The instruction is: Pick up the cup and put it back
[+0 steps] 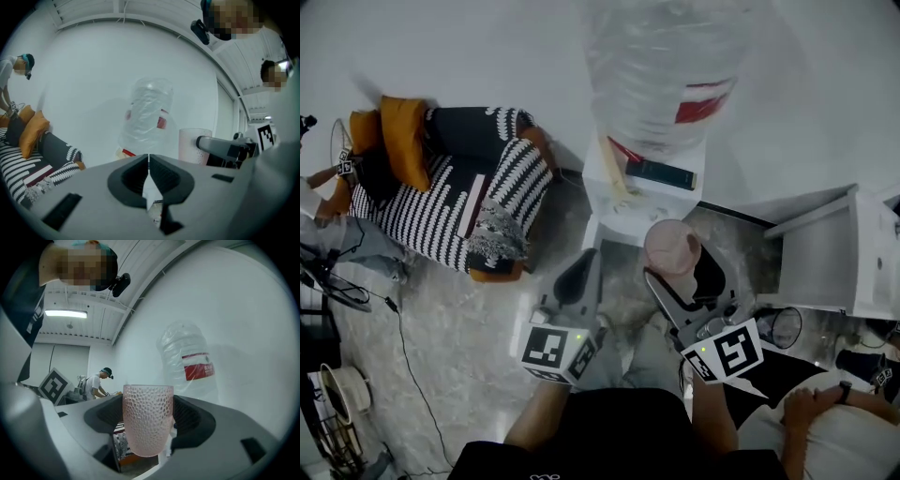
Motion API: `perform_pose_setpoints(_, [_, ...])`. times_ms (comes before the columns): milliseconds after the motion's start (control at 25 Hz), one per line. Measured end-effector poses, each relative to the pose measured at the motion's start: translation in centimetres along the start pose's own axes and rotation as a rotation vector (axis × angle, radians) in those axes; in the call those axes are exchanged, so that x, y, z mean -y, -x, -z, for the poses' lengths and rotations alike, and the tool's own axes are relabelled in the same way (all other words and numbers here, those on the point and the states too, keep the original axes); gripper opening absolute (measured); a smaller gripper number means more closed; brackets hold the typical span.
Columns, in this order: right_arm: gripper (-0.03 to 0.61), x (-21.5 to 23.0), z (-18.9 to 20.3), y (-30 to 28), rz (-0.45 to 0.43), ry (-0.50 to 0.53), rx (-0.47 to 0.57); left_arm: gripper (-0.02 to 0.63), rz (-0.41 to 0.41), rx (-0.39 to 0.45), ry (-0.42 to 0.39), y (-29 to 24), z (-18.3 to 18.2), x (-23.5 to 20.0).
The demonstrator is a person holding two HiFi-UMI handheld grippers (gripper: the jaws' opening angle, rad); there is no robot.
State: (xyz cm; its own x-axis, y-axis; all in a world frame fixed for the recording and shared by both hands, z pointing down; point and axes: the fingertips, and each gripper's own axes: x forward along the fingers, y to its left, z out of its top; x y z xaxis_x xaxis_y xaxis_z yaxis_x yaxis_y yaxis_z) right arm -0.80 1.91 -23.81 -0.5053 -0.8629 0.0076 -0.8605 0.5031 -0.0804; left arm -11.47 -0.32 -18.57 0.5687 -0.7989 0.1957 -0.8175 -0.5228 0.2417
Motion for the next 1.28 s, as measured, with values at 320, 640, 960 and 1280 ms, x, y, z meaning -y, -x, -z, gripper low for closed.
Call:
perform_pose_setpoints(320, [0.337,3.3,11.0,0.5,-0.061,-0.019,-0.027,0.018,-0.057,0.004,0.009,-5.5,10.2,-1.2])
perform_pose_setpoints(640, [0.337,6.4,28.0,1.7,-0.103,-0.061,-0.093,0.018,-0.061,-0.024,0.024,-12.1,26.1,-3.8])
perform_pose_setpoints(960, [0.337,8.1,42.5,0.3,-0.178,-0.042,-0.114,0.018,-0.040,-0.048,0.028,-18.5,41.1,-8.6])
perform_pose_setpoints(1280, [0.337,10.1,54.7,-2.4,-0.198,-0.028,-0.074,0.018,0.079,-0.026,-0.118,-23.9,50.4,-12.1])
